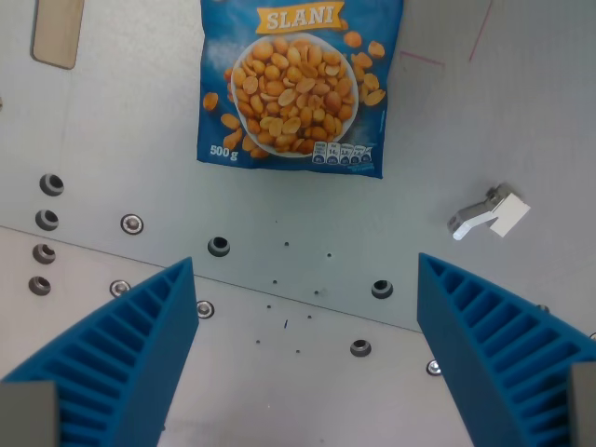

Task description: Move in gripper positive y

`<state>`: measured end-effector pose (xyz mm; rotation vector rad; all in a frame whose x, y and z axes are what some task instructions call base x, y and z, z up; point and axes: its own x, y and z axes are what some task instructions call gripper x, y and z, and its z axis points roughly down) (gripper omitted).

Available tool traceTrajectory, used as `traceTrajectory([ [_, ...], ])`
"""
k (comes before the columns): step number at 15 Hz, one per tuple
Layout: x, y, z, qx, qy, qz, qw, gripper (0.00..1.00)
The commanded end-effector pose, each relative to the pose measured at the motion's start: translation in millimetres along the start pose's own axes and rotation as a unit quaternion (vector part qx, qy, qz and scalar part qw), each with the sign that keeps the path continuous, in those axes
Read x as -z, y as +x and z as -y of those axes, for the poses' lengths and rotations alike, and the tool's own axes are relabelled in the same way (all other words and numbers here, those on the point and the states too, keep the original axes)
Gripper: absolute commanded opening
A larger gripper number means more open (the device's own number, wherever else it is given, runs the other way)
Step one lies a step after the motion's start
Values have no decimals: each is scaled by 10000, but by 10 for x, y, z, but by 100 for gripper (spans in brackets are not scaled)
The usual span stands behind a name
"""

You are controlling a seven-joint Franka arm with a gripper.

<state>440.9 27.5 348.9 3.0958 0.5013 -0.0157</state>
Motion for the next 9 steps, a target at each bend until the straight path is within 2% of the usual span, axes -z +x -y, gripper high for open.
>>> traceTrajectory([
  [1, 33, -5, -49, 3, -9, -33, 10000, 100],
  [9, 34, -5, -449, 3, -9, -33, 10000, 100],
])
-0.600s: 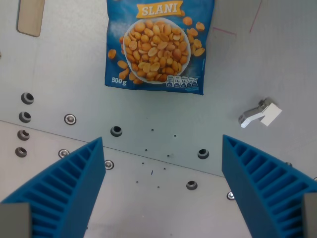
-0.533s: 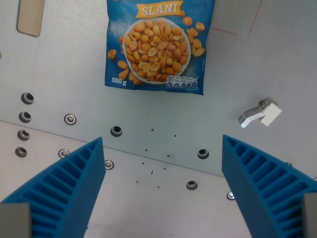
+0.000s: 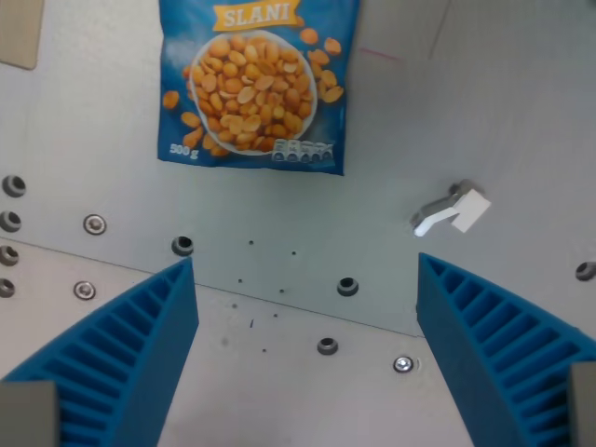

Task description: Move in gripper positive y

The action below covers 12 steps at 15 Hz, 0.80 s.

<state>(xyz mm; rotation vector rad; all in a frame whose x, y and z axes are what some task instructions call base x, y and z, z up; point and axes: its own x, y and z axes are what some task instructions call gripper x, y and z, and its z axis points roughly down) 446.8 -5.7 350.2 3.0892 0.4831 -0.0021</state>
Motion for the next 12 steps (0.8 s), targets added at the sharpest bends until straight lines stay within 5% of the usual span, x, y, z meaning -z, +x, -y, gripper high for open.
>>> traceTrajectory([
  [1, 20, 46, -165, 58, 44, 2, 10000, 100],
  [12, 16, 53, -715, 58, 44, 2, 10000, 100],
])
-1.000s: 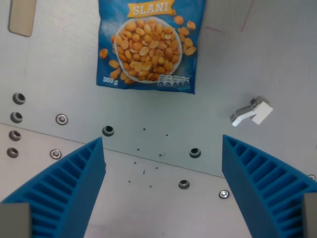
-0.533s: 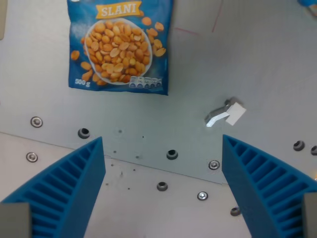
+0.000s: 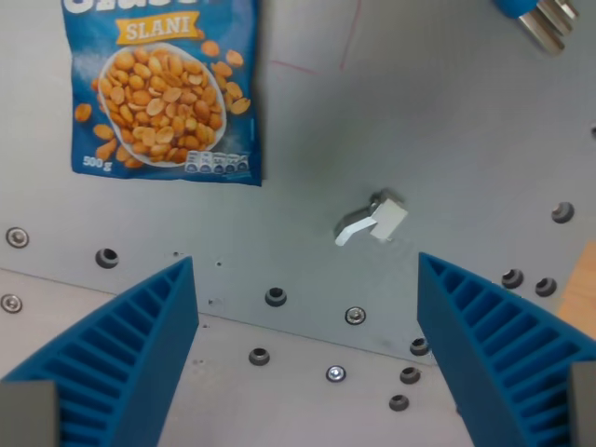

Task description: Move in gripper positive y

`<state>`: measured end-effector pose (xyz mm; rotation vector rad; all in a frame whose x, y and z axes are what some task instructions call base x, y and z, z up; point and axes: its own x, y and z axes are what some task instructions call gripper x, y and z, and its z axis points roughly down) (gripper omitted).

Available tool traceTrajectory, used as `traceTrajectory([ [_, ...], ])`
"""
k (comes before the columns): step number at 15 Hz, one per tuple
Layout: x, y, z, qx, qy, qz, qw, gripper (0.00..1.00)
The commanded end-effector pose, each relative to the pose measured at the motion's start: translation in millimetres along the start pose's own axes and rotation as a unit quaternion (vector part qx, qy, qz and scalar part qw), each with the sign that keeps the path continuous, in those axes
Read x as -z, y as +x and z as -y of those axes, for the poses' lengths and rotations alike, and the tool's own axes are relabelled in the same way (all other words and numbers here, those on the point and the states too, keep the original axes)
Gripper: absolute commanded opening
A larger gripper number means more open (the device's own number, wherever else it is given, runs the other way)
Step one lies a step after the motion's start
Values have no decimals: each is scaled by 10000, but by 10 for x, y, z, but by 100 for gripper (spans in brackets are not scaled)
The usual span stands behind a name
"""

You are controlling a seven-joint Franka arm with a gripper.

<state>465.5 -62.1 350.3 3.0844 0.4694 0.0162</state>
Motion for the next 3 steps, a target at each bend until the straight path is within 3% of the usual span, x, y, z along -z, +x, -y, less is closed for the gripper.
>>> traceTrajectory([
  [1, 21, 49, -171, 99, 87, 55, 9999, 100],
  [3, 20, 51, -271, 99, 87, 55, 9999, 100],
])
